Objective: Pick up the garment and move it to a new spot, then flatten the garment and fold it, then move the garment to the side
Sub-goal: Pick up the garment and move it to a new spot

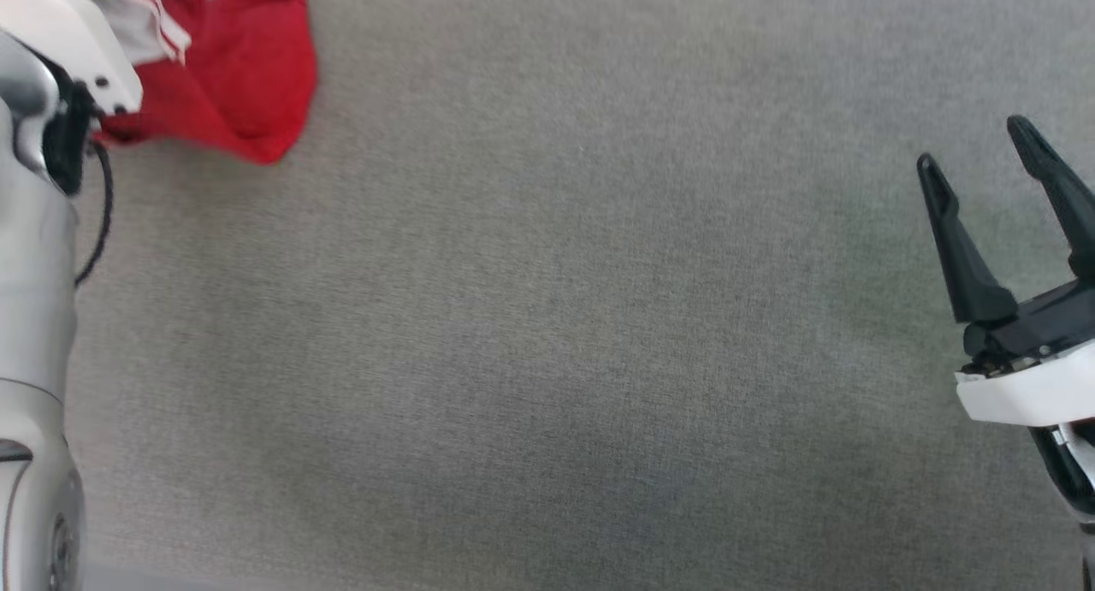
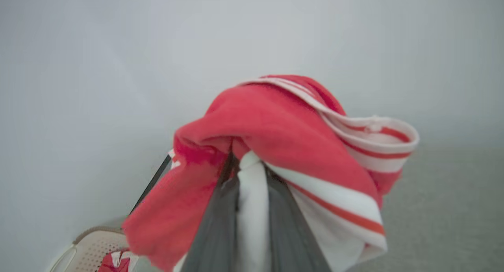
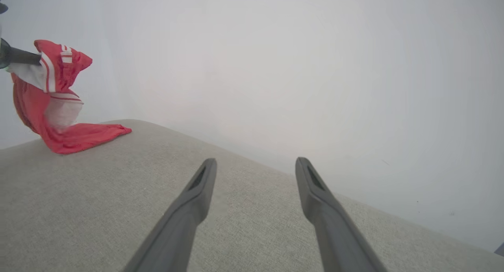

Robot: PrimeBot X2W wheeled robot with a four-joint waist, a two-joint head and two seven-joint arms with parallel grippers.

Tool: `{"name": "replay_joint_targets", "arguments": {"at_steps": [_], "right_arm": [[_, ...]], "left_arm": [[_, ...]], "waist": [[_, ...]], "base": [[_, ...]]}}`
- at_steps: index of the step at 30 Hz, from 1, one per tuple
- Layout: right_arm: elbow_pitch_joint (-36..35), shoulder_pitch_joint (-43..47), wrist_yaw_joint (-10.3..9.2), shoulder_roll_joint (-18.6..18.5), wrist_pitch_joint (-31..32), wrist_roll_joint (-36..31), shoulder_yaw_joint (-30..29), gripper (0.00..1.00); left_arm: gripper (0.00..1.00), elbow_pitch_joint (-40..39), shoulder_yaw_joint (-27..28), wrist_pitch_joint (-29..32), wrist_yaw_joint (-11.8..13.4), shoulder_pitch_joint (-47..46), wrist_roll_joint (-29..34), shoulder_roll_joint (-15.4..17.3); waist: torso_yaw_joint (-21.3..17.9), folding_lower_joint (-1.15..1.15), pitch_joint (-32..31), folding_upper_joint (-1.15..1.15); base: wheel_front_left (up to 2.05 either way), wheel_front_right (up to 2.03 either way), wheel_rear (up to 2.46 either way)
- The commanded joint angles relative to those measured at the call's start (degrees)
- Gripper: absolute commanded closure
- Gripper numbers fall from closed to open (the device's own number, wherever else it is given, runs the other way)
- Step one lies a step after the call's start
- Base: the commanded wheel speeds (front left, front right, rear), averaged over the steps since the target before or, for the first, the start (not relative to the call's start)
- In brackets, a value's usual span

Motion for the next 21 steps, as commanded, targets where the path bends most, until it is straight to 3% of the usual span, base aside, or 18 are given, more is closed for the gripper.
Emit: {"name": "replay_joint_targets", "arguments": {"at_steps": [1,13,21], "right_arm": [[0.73,0.57,-0.02,0.79,-0.77,0.17,-0.36,0.0],[3.33,3.18,-0.02,4.83,-2.47,-0.47,-3.45,0.0],[3.87,5.09,-0.02,7.65,-3.36,-1.51,-7.62,0.0]], "left_arm": [[1.0,-1.19,-0.77,-0.59,-0.77,-0.96,0.56,0.36],[1.0,-12.15,-6.5,5.02,-2.57,-0.47,-0.49,1.85],[1.0,-31.95,-12.9,17.58,-2.53,5.18,-7.7,5.34]], "waist": [[0.84,0.0,-2.5,0.0],[1.48,0.0,-9.03,0.0],[-1.32,0.0,-11.72,0.0]], "base": [[0.0,0.0,0.0],[0.0,0.0,0.0],[0.0,0.0,0.0]]}}
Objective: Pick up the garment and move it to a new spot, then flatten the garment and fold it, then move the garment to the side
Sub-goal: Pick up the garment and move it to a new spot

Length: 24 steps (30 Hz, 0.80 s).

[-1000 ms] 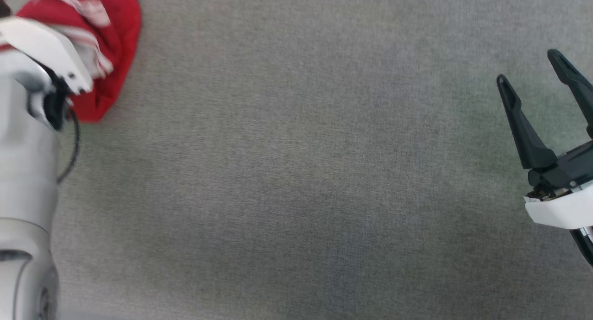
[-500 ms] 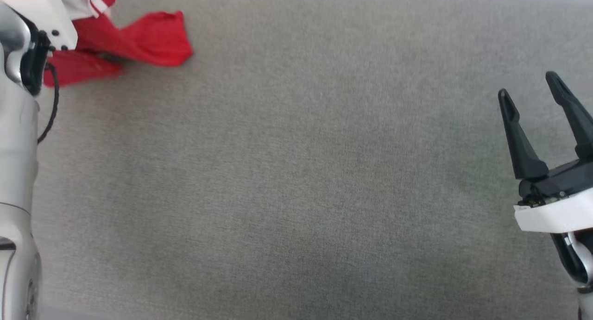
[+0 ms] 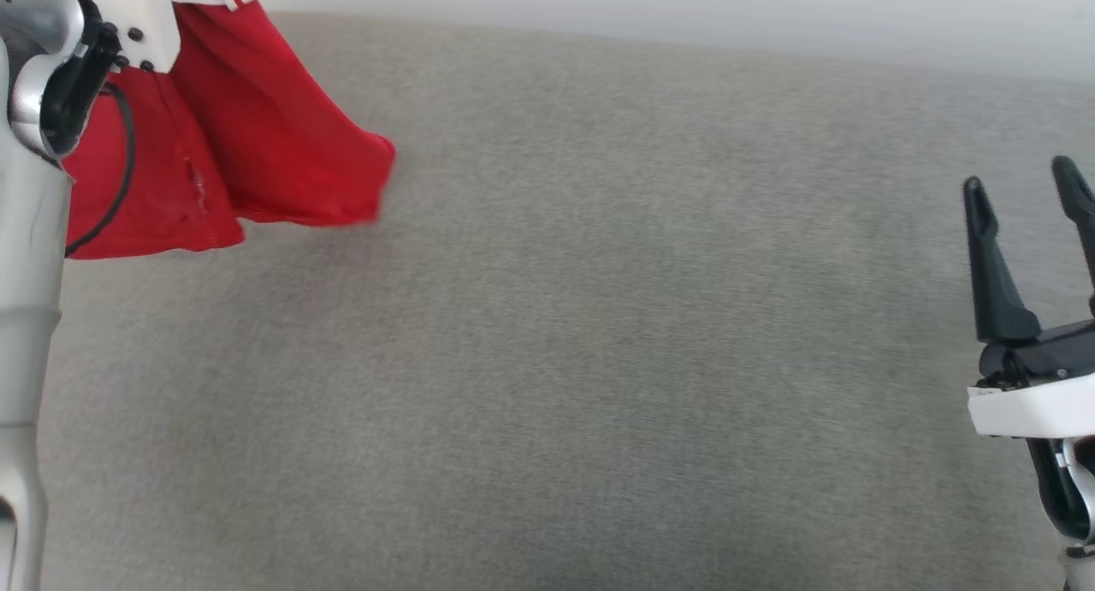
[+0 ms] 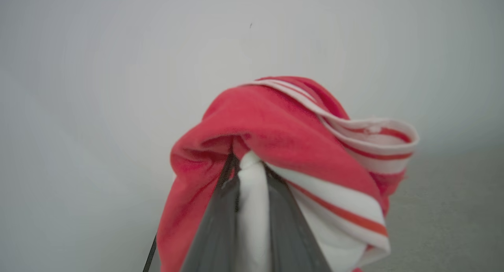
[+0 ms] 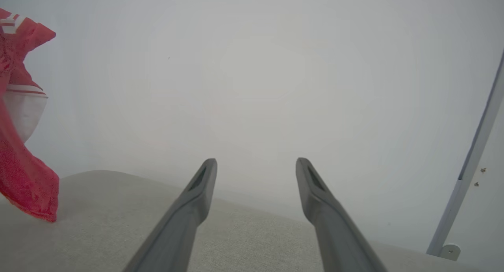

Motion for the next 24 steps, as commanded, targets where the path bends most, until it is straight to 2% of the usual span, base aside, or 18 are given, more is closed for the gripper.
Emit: {"name": "replay_joint_targets", "arguments": {"at_steps": [1,7,14,19,24], "right_arm": [[0.14,0.9,-0.02,0.71,-0.5,-0.46,-0.66,0.0],[0.6,2.33,-0.02,2.45,-1.08,-1.29,-3.66,0.0],[1.53,3.73,-0.02,3.99,-1.34,-2.01,-6.48,0.0],[3.01,4.61,-0.02,5.09,-1.56,-2.29,-7.36,0.0],[4.75,5.59,-0.02,6.49,-1.99,-2.11,-6.55,0.0]], "left_arm": [[1.0,-2.5,-0.25,1.31,-0.12,1.07,-0.6,0.53],[1.0,-16.5,-1.5,10.2,0.32,5.0,-3.04,1.84],[1.0,-29.18,-3.86,18.3,2.07,9.26,-5.27,1.17],[1.0,-33.98,-6.47,22.36,3.36,13.38,-6.18,-0.04],[1.0,-33.44,-9.43,25.05,4.8,19.89,-7.87,-1.45]], "waist": [[-1.34,0.0,-0.77,0.0],[-5.97,0.0,-2.36,0.0],[-12.86,0.0,-3.85,0.0],[-17.69,0.0,-4.36,0.0],[-21.27,0.0,-4.61,0.0]], "base": [[0.0,0.0,0.0],[0.0,0.0,0.0],[0.0,0.0,0.0],[0.0,0.0,0.0],[0.0,0.0,0.0]]}}
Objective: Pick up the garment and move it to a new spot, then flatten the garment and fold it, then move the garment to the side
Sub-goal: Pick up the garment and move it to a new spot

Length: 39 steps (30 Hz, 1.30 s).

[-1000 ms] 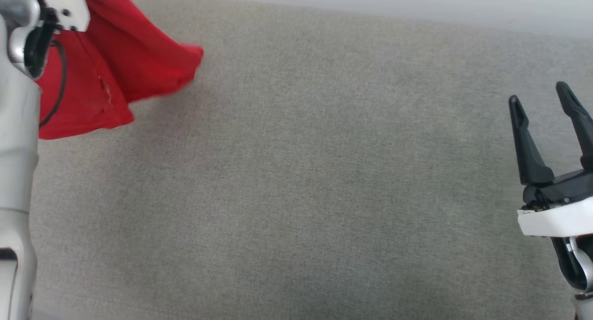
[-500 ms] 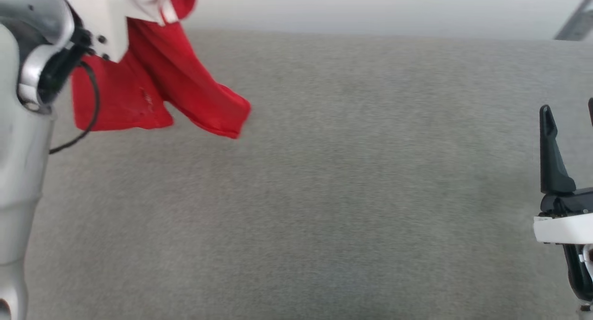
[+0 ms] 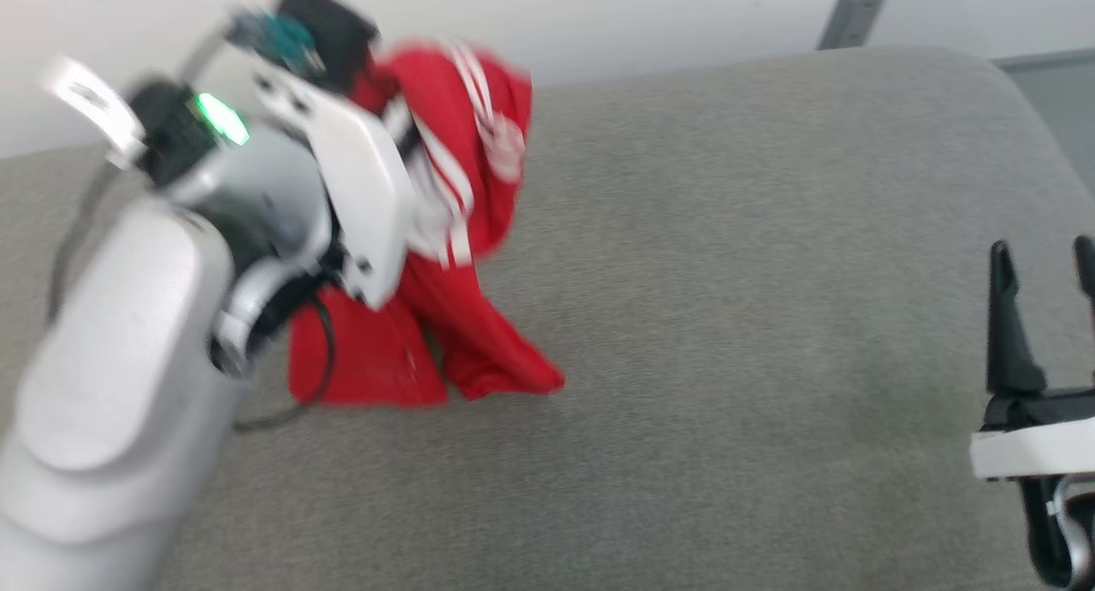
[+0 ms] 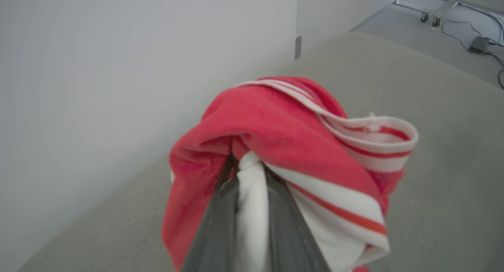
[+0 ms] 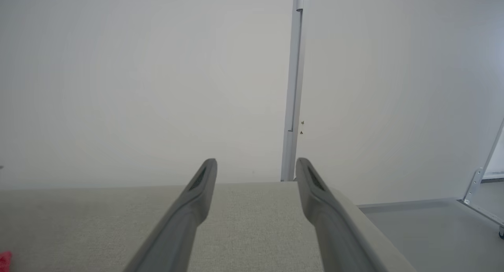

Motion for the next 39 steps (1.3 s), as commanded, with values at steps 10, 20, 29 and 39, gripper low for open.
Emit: {"name": "replay_joint_targets", "arguments": {"at_steps": [10,20,29,39], "right_arm": [[3.66,-0.01,-0.02,2.26,-1.13,0.75,4.02,0.0],[7.04,-2.68,-0.01,2.47,-1.45,1.78,8.2,0.0],[8.45,-3.14,-0.02,1.51,-1.48,2.34,9.48,0.0],[8.09,-0.19,-0.02,1.49,-1.49,1.64,8.51,0.0]], "left_arm": [[1.0,14.84,-5.09,-0.48,-0.37,9.65,-2.45,-3.75],[0.51,37.36,-8.71,-3.68,-2.36,8.44,-2.12,-8.75],[0.0,41.9,-7.78,-10.5,-4.03,3.13,-4.03,-10.06],[0.0,31.73,-5.66,-20.4,-3.83,5.87,-4.65,-5.6]], "waist": [[-5.1,0.0,0.48,0.0],[-6.93,0.0,1.29,0.0],[-4.95,0.0,-0.21,0.0],[-0.7,0.0,-4.0,0.0]], "base": [[0.0,0.0,0.0],[0.0,0.0,0.0],[0.0,0.0,0.0],[0.0,0.0,0.0]]}}
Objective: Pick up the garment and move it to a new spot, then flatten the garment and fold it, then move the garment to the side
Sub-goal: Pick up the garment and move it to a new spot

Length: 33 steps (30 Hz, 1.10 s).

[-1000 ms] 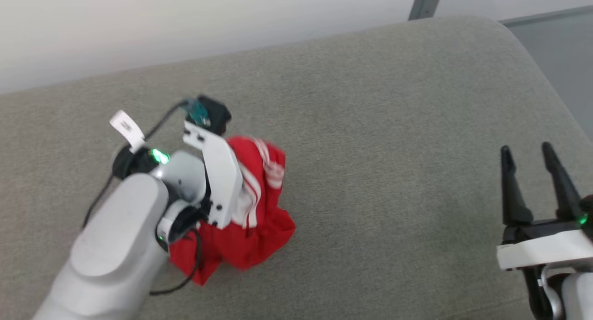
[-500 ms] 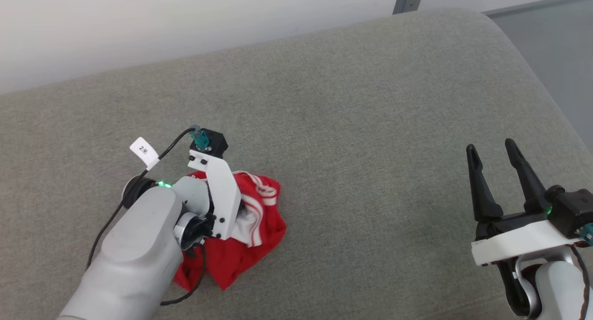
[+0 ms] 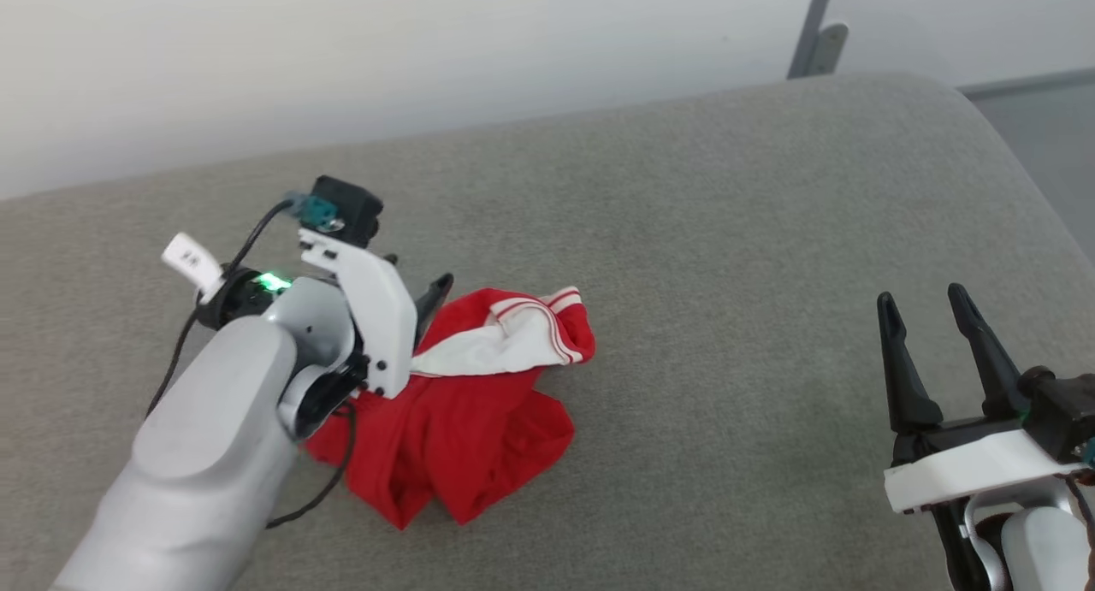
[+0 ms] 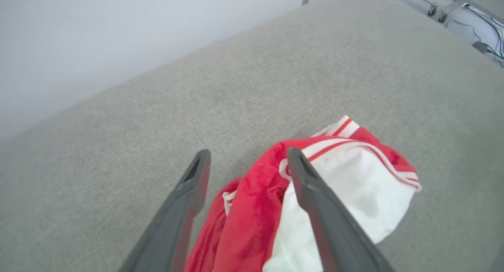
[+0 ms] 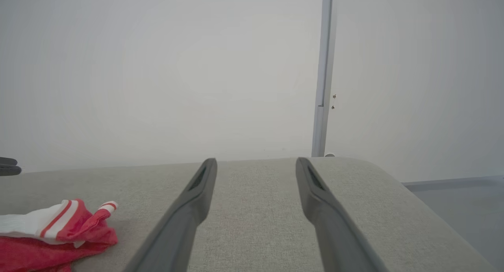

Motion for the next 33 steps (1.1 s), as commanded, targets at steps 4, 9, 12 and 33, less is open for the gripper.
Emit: {"name": "replay_joint_targets", "arguments": {"at_steps": [4,9,12,33], "right_arm": [[-0.27,1.51,-0.02,0.18,-0.26,-0.68,-0.39,0.0],[-0.54,2.55,-0.02,0.13,-0.25,-1.06,-1.03,0.0],[-0.7,3.3,-0.02,0.07,-0.25,-1.28,-1.68,0.0],[-0.79,7.34,-0.02,0.31,-0.26,-2.74,-5.82,0.0]], "left_arm": [[0.0,-6.9,2.54,-8.4,2.0,5.17,0.7,3.51],[0.0,-12.48,5.88,-16.46,4.74,10.36,1.15,6.24],[0.0,-16.19,8.59,-22.03,6.8,15.07,0.53,7.61],[0.0,-28.91,22.46,-39.6,11.82,42.65,-1.96,10.05]], "waist": [[2.27,0.0,-2.31,0.0],[3.43,0.0,-3.43,0.0],[4.31,0.0,-4.09,0.0],[9.55,0.0,-5.25,0.0]], "base": [[0.0,0.0,0.0],[0.0,0.0,0.0],[0.0,0.0,0.0],[0.0,0.0,0.0]]}}
